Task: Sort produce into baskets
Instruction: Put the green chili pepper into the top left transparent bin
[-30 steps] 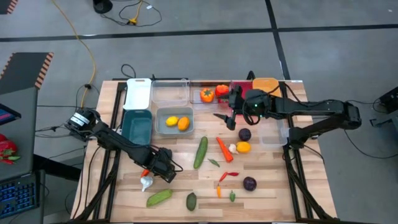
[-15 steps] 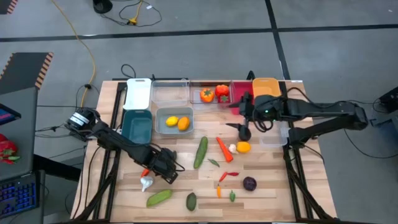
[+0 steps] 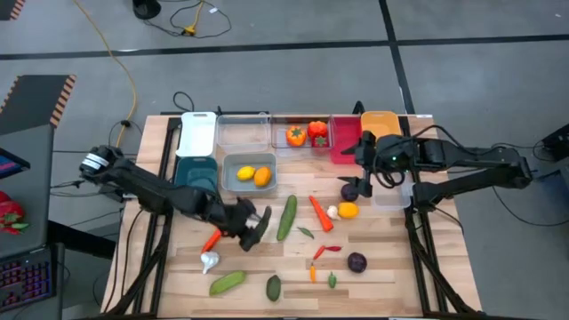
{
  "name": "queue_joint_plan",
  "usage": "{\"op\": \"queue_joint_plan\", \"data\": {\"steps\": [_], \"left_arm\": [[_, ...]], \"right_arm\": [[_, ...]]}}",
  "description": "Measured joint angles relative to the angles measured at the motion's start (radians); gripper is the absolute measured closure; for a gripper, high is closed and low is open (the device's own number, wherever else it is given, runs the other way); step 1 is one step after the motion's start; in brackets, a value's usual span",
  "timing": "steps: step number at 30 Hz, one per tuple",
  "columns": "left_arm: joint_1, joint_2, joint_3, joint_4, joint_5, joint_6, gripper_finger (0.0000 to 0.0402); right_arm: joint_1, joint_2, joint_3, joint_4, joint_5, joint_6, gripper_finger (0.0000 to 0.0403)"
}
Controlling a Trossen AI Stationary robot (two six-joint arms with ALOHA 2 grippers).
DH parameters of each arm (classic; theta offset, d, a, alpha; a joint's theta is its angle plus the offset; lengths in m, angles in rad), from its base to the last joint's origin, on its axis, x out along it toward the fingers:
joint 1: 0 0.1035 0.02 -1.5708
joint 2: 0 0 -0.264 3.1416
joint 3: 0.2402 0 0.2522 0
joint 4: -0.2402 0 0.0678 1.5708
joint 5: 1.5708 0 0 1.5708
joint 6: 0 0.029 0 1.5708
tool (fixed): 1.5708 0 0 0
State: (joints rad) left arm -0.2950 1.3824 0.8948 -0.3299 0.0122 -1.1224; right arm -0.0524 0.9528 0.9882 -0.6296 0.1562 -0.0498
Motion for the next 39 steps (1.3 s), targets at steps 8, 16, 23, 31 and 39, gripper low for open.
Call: {"op": "queue_joint_plan", "data": {"steps": [8,16,23,31,39], "left_arm": [[0.17,-0.082,0.0,0.096,-0.081,0.24,0.0253],[0.33,-0.01,0.0,0.429,-0.099,0.522,0.0253],[0.438,0.043,0.0,0.498,-0.123,0.614,0.0253],[0.635,0.043,0.0,0.419,-0.222,0.715,0.0253],[0.793,0.043,0.0,0.359,-0.291,0.837,0.0253]], "right_arm": [[0.0,0.06,0.0,-0.004,0.0,0.0,0.0008],[0.0,0.078,0.0,-0.004,0.0,-0.001,0.0008],[0.0,0.042,0.0,-0.005,0.0,-0.001,0.0008],[0.0,0.043,0.0,-0.006,0.0,-0.002,0.0008],[0.0,0.043,0.0,-0.006,-0.001,-0.001,0.0008]]}}
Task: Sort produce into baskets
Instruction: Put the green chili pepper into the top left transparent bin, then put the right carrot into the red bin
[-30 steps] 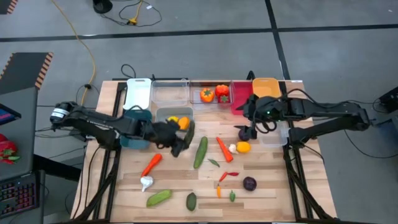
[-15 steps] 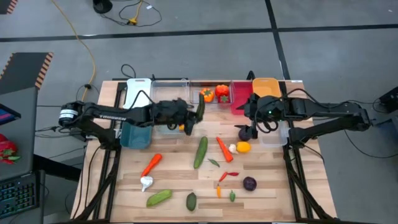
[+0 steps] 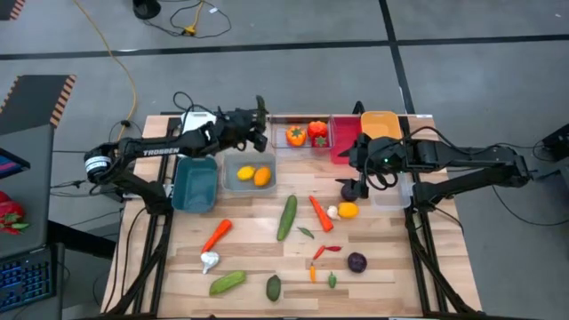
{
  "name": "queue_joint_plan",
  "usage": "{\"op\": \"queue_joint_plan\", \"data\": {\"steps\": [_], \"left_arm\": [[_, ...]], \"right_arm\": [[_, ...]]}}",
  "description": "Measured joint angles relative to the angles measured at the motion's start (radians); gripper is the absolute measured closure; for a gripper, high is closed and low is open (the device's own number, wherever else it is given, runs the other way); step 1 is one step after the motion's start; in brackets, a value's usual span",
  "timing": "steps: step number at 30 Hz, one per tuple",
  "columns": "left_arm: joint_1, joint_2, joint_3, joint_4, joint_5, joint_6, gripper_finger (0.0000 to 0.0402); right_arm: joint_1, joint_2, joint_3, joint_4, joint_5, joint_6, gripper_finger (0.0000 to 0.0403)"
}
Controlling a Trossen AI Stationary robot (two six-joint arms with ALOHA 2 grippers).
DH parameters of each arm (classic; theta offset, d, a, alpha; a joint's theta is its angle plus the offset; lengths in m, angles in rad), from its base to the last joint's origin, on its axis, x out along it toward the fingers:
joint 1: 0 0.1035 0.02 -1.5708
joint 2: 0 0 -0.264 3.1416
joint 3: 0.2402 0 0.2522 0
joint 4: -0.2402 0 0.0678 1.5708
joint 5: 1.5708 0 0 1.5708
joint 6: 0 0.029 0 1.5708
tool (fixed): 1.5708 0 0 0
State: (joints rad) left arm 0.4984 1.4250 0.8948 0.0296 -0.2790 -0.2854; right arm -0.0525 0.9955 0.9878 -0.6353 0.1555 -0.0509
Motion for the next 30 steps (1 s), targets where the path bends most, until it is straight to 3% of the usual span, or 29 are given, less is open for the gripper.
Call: {"op": "queue_joint_plan", "data": {"steps": [4,10,17,30], "left_arm": [[0.052,0.0,0.0,-0.044,0.001,0.044,0.0252],[0.094,0.0,0.0,-0.114,0.001,0.117,0.0251],[0.107,0.0,0.0,-0.161,0.001,0.176,0.022],[0.106,0.0,0.0,-0.175,-0.016,0.189,0.0167]], "right_arm": [[0.003,0.0,0.0,0.0,0.0,0.026,0.0008],[0.007,0.0,0.0,0.0,-0.001,0.217,0.0008],[0.023,0.013,0.0,-0.001,-0.043,0.295,0.0008],[0.117,0.196,0.0,0.001,-0.079,0.43,0.0008]]}}
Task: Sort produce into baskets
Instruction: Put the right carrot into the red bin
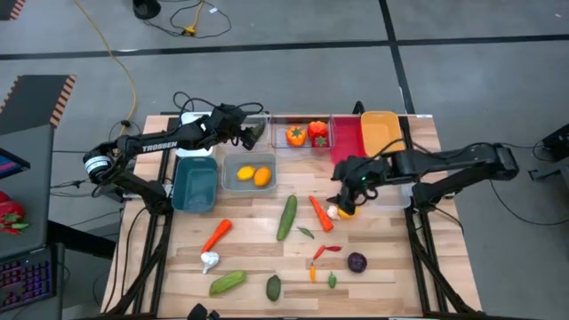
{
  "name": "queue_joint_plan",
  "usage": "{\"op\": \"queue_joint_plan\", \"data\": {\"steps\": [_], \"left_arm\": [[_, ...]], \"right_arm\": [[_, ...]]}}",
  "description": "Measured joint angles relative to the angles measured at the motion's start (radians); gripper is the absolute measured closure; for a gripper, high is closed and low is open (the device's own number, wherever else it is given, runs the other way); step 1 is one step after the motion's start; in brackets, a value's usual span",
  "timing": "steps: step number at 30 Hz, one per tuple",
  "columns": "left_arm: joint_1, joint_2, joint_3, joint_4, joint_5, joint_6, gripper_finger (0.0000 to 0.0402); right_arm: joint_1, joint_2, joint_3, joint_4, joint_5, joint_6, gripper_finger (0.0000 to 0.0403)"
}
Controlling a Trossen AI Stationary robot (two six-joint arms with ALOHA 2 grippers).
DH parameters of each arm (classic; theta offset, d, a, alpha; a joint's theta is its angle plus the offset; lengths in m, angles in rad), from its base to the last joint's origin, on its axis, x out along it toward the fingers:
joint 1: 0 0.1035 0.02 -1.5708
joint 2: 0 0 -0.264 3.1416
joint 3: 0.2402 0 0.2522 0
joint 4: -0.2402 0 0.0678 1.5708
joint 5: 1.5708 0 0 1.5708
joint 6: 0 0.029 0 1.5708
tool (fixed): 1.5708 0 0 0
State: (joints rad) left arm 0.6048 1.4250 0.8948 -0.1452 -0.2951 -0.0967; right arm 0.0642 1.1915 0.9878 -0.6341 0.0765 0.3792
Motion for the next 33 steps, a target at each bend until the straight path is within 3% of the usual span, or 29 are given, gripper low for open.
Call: {"op": "queue_joint_plan", "data": {"steps": [16,26,33], "left_arm": [[0.0,0.0,0.0,0.0,0.002,0.0,0.0166],[0.0,0.0,0.0,0.0,0.022,0.0,0.0166],[0.0,0.0,0.0,0.0,0.028,0.0,0.0166]], "right_arm": [[0.045,0.36,0.0,0.03,0.001,0.092,0.0008],[0.044,0.499,0.0,0.079,0.002,0.092,0.0008],[0.044,0.569,0.0,0.084,0.003,0.086,0.0044]]}}
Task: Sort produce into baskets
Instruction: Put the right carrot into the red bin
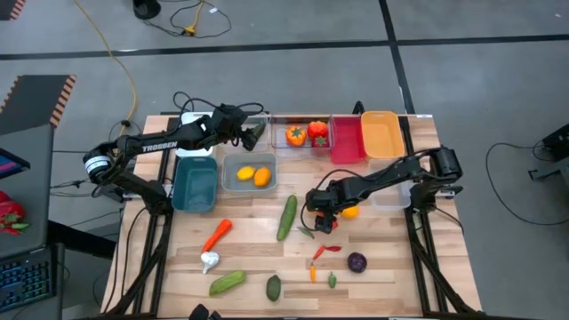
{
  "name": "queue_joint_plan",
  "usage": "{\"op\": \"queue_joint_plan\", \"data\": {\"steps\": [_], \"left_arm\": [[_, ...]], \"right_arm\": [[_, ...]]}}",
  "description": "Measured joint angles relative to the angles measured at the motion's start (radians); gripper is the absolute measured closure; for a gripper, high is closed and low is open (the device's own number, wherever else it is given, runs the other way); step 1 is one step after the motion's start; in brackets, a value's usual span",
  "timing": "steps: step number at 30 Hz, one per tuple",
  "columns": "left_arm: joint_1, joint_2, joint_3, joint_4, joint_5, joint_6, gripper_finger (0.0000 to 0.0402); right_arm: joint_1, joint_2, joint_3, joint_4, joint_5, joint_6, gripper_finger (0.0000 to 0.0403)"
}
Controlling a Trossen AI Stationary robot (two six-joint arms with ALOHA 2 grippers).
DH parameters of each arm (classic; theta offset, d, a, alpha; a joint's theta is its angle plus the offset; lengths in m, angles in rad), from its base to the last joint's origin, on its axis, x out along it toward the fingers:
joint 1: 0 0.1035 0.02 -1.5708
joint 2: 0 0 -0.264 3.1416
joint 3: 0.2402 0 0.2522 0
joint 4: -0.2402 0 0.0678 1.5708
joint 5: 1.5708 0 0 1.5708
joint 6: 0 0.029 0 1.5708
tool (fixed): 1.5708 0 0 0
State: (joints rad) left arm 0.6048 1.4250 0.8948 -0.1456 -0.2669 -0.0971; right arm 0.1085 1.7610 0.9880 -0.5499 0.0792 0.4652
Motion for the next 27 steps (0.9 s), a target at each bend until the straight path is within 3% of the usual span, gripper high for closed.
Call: {"op": "queue_joint_plan", "data": {"steps": [7,27], "left_arm": [[0.0,0.0,0.0,0.0,0.0,0.0,0.0166],[0.0,0.0,0.0,0.0,-0.001,0.0,0.0166]], "right_arm": [[0.0,0.02,0.003,0.008,0.002,-0.002,0.0118],[0.0,-0.126,-0.002,0.005,0.0,-0.005,0.0323]]}}
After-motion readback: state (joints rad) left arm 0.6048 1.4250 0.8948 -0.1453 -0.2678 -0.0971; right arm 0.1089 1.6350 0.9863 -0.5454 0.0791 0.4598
